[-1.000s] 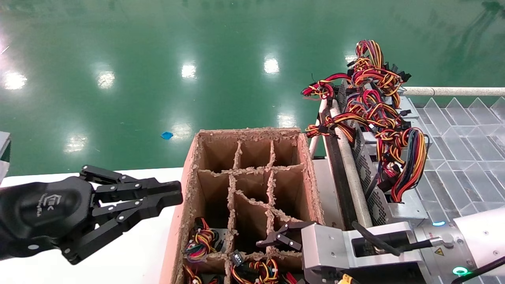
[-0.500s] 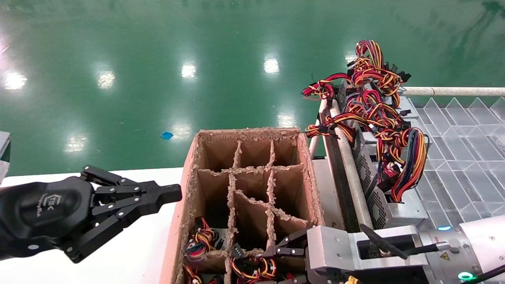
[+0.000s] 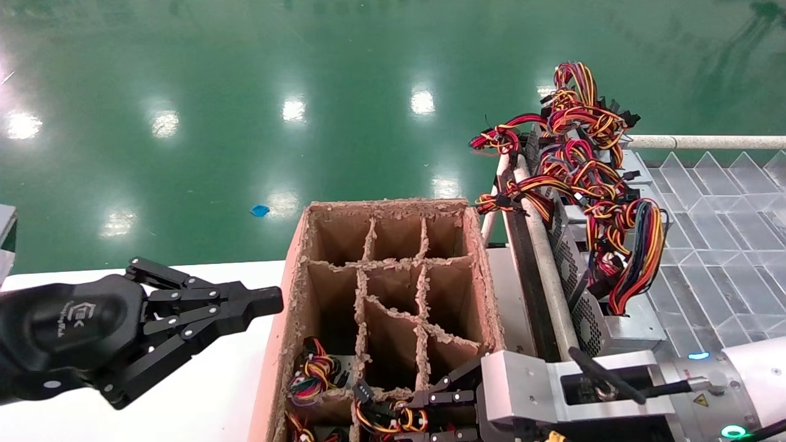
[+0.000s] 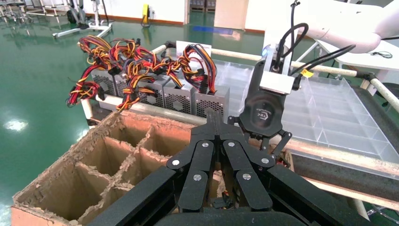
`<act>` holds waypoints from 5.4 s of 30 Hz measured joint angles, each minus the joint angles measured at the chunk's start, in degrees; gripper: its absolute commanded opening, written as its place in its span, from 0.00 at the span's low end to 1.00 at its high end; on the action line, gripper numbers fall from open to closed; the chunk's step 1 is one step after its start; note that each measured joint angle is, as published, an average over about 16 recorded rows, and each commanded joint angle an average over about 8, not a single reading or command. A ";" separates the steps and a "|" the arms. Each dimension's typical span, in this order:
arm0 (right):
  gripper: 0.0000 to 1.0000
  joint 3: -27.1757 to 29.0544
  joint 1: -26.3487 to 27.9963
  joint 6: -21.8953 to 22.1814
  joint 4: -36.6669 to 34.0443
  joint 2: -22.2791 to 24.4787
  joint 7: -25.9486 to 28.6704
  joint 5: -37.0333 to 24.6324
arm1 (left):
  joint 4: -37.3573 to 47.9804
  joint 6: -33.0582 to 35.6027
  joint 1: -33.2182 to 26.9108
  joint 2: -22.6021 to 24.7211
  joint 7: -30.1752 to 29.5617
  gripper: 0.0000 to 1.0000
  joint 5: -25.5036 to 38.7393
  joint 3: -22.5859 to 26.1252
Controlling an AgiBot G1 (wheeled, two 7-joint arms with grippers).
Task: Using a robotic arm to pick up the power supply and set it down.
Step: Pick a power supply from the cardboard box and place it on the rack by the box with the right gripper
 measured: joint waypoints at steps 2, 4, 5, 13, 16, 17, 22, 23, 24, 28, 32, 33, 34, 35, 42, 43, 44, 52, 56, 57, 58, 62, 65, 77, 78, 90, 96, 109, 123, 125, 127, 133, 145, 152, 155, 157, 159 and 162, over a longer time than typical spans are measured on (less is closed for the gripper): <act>0.00 0.32 0.08 -0.27 0.02 0.16 0.04 0.87 | 0.00 0.00 0.00 0.00 0.00 0.00 0.00 0.00; 0.00 0.72 0.17 -0.56 0.02 0.37 0.10 1.91 | 0.00 0.00 0.00 0.00 0.00 0.00 0.00 0.00; 0.00 0.95 0.23 -0.72 0.01 0.49 0.13 2.49 | 0.00 0.00 0.00 0.00 0.00 0.00 0.00 0.00; 0.00 3.81 1.58 -2.11 -0.12 2.26 0.42 8.43 | 0.00 0.00 0.00 0.00 0.00 0.00 0.00 0.00; 0.00 5.43 2.47 -2.55 -0.23 3.39 0.46 11.17 | 0.00 0.00 0.00 0.00 0.00 0.00 0.00 0.00; 0.00 6.05 2.78 -2.67 -0.29 3.81 0.44 12.16 | 0.00 0.00 0.00 0.00 0.00 0.00 0.00 0.00; 0.00 9.80 4.27 -3.10 -0.98 6.30 -0.01 17.77 | 0.00 0.00 0.00 0.00 0.00 0.00 0.00 0.00; 0.00 10.64 4.53 -3.15 -1.22 6.84 -0.19 18.95 | 0.00 0.00 0.00 0.00 0.00 0.00 0.00 0.00; 0.00 11.48 4.76 -3.17 -1.48 7.37 -0.39 20.12 | 0.00 0.00 0.00 0.00 0.00 0.00 0.00 0.00; 0.00 14.89 5.54 -3.04 -2.78 9.38 -1.47 24.56 | 0.00 0.00 0.00 0.00 0.00 0.00 0.00 0.00; 0.00 17.94 6.39 -2.56 -4.18 11.35 -2.71 27.80 | 0.00 0.00 0.00 0.00 0.00 0.00 0.00 0.00; 0.00 18.63 6.68 -2.39 -4.52 11.88 -2.98 28.37 | 0.00 0.00 0.00 0.00 0.00 0.00 0.00 0.00; 0.00 19.26 6.99 -2.19 -4.86 12.41 -3.23 28.82 | 0.00 0.00 0.00 0.00 0.00 0.00 0.00 0.00; 0.00 19.84 7.32 -1.96 -5.18 12.97 -3.47 29.13 | 0.00 0.00 0.00 0.00 0.00 0.00 0.00 0.00; 0.00 23.04 9.91 -0.24 -6.93 17.81 -4.09 29.19 | 0.00 0.00 0.00 0.00 0.00 0.00 0.00 0.00; 0.00 23.44 10.24 0.00 -7.16 18.69 -4.07 29.01 | 0.00 0.00 0.00 0.00 0.00 0.00 0.00 0.00; 0.00 23.84 10.52 0.25 -7.41 19.63 -4.02 28.81 | 0.00 0.00 0.00 0.00 0.00 0.00 0.00 0.00; 0.00 27.21 10.44 1.50 -10.56 27.69 -3.65 27.78 | 0.00 0.00 0.00 0.00 0.00 0.00 0.00 0.00; 0.00 28.91 8.94 1.37 -13.16 31.77 -3.90 27.43 | 0.00 0.00 0.00 0.00 0.00 0.00 0.00 0.00; 0.00 29.30 8.49 1.23 -13.91 32.73 -4.00 27.32 | 0.00 0.00 0.00 0.00 0.00 0.00 0.00 0.00; 0.00 29.68 8.02 1.06 -14.74 33.70 -4.11 27.20 | 0.00 0.00 0.00 0.00 0.00 0.00 0.00 0.00; 0.00 30.94 6.16 -0.27 -18.65 37.30 -4.68 26.59 | 0.00 0.00 0.00 0.00 0.00 0.00 0.00 0.00; 0.00 31.48 4.97 -1.91 -22.08 39.62 -5.22 25.86 | 0.00 0.00 0.00 0.00 0.00 0.00 0.00 0.00; 0.00 28.75 1.98 -7.97 -34.78 44.81 -7.82 23.74 | 0.00 0.00 0.00 0.00 0.00 0.00 0.00 0.00; 0.00 28.13 1.71 -8.21 -35.47 44.95 -8.07 23.86 | 0.00 0.00 0.00 0.00 0.00 0.00 0.00 0.00; 0.00 17.98 -3.17 -8.85 -38.79 45.61 -11.55 30.19 | 0.00 0.00 0.00 0.00 0.00 0.00 0.00 0.00; 0.00 12.01 -5.23 -8.78 -36.99 47.25 -12.85 35.68 | 0.00 0.00 0.00 0.00 0.00 0.00 0.00 0.00; 0.00 -3.17 -4.70 -7.71 -30.47 52.83 -16.46 45.58 | 0.00 0.00 0.00 0.00 0.00 0.00 0.00 0.00; 0.00 -18.60 1.72 -4.85 -20.15 59.83 -19.46 53.05 | 0.00 0.00 0.00 0.00 0.00 0.00 0.00 0.00; 0.00 -20.51 2.57 -3.97 -18.66 60.13 -19.66 53.99 | 0.00 0.00 0.00 0.00 0.00 0.00 0.00 0.00; 0.00 -22.18 3.27 -2.95 -17.25 60.13 -19.88 54.83 | 0.00 0.00 0.00 0.00 0.00 0.00 0.00 0.00; 0.00 -25.72 4.41 0.45 -13.81 58.87 -20.50 56.70 | 0.00 0.00 0.00 0.00 0.00 0.00 0.00 0.00; 0.00 -27.57 4.54 7.52 -10.53 54.77 -20.81 57.92 | 0.00 0.00 0.00 0.00 0.00 0.00 0.00 0.00; 0.00 -27.84 4.16 10.85 -9.05 53.10 -20.37 57.65 | 0.00 0.00 0.00 0.00 0.00 0.00 0.00 0.00; 0.00 -28.04 3.85 11.86 -8.46 52.59 -20.04 57.25 | 0.00 0.00 0.00 0.00 0.00 0.00 0.00 0.00; 0.00 -28.16 3.58 12.30 -8.03 52.29 -19.77 56.76 | 0.00 0.00 0.00 0.00 0.00 0.00 0.00 0.00; 0.00 -28.21 3.31 12.58 -7.61 52.00 -19.43 56.17 | 0.00 0.00 0.00 0.00 0.00 0.00 0.00 0.00; 0.00 -28.15 2.97 12.87 -7.07 51.65 -18.85 55.20 | 0.00 0.00 0.00 0.00 0.00 0.00 0.00 0.00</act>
